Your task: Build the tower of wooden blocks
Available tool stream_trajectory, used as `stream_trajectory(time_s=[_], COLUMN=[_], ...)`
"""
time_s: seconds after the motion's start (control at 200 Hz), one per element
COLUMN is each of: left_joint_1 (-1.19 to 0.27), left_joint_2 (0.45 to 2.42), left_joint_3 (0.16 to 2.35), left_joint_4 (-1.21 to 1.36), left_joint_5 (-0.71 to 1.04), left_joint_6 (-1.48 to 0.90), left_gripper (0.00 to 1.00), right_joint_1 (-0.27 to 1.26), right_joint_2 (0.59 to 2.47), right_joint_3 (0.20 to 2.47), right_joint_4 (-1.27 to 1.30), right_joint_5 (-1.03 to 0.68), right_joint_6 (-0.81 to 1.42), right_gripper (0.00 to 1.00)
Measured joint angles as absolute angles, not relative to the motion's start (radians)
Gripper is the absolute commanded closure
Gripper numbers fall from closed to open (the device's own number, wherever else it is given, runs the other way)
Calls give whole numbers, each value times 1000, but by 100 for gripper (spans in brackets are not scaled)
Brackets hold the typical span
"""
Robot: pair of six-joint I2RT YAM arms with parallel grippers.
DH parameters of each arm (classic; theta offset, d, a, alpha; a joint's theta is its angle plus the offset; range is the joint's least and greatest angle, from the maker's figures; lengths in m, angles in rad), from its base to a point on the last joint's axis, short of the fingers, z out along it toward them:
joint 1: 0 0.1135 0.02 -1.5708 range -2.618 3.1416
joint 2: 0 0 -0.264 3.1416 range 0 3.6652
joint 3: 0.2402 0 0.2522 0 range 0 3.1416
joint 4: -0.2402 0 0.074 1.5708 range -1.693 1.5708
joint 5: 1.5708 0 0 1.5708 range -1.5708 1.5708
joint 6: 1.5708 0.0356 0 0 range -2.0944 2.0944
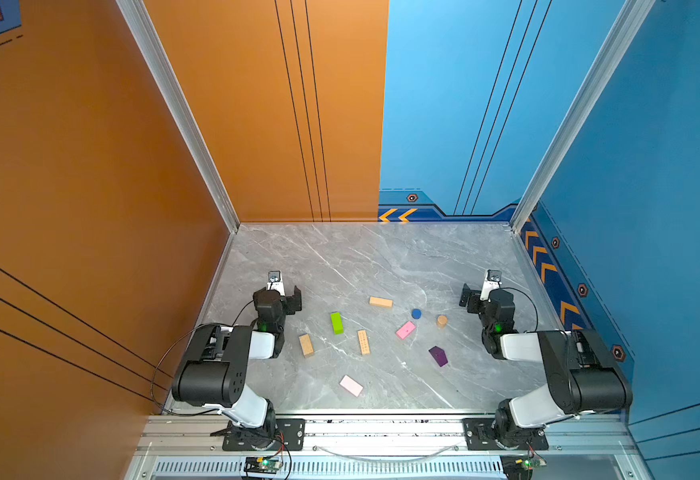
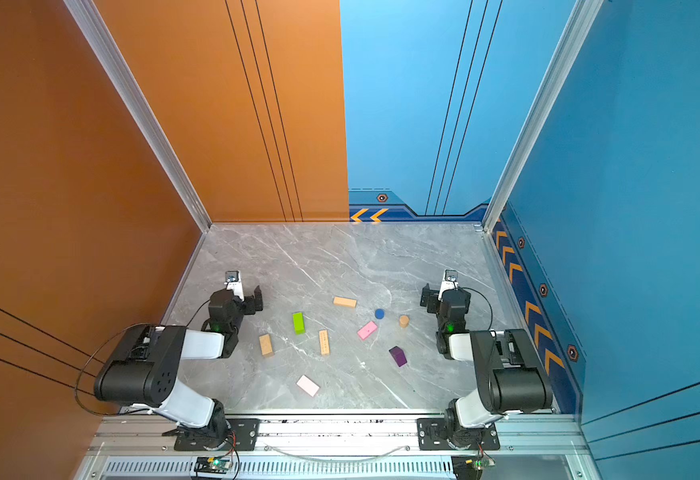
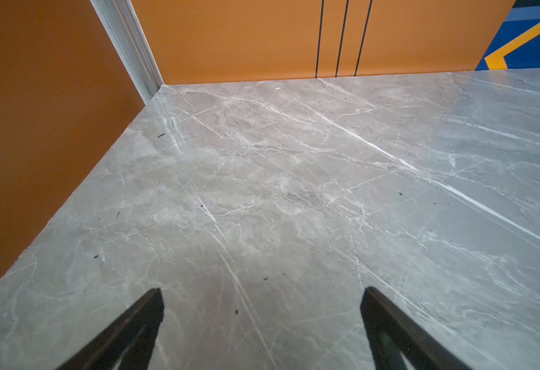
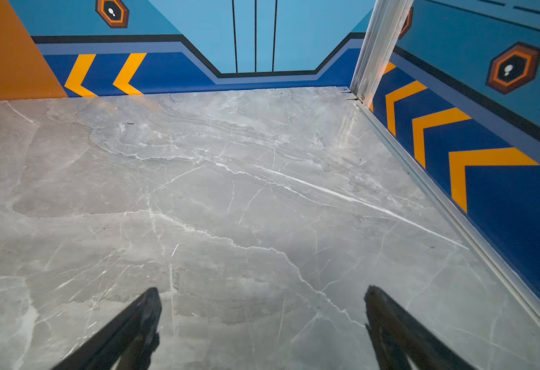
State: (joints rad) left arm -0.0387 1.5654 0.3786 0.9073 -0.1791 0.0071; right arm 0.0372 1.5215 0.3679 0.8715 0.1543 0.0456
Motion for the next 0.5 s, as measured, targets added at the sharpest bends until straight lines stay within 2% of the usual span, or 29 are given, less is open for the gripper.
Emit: stream_trajectory(time_s=[0.501], left_joint_1=[-33], left_joint_2=[1565], left_joint_3=[379], left_joint_4=[907], left_joint_5=[-168], left_joint_6=[6], left_gripper=[2], right_joint_1=[37], right_joint_2=[1522], right_joint_3=[368], right_joint_4=[871], right_joint_5=[154], right_joint_6=[45], right_gripper=[0])
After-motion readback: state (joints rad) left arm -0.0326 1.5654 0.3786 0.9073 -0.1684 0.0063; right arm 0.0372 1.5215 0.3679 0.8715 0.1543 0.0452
